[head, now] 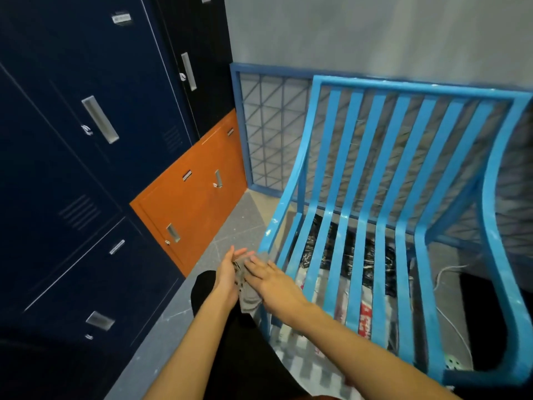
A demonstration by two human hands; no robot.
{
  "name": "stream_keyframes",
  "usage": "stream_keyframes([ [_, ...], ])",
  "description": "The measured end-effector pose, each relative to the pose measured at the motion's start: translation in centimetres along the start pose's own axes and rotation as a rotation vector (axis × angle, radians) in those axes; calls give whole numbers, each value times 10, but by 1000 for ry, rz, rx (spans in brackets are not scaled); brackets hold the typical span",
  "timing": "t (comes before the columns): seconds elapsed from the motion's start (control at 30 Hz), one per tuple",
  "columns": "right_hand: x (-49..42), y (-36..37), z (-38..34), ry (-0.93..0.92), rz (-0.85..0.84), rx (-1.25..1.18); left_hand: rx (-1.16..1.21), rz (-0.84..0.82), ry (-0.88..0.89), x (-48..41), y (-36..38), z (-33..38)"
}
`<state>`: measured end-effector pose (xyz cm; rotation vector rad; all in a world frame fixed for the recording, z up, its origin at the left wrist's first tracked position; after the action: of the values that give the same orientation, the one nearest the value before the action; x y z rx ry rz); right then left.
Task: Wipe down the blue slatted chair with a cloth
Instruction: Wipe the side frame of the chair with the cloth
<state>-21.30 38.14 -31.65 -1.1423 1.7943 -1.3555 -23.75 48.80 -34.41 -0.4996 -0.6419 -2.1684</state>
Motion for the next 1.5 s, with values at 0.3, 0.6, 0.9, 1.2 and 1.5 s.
stream_keyframes([
  [0.3,-11,-39,47,41,122,-11,-181,-17,82,19,9,9],
  [0.6,5,-8,24,11,76,-12,-364,-28,147,41,19,16],
  [0.9,-13,-22,56,44,177,-30,-366,23,200,12,18,17],
  [1.2,-6,5,33,54,155,-159,38,12,72,-11,22,0],
  [1.5,-25,-16,67,169,223,-259,-98,-57,104,-29,12,4],
])
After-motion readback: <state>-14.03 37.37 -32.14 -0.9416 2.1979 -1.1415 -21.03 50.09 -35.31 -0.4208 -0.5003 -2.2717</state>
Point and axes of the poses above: each hand's wrist, its own x-axis away from the middle knuckle, its own y-axis out of the palm, z = x × y, the point moved 5 cm from there along -x, towards the middle knuckle, and after that the axes turned 7 degrees about y, right-handed, at the moved point
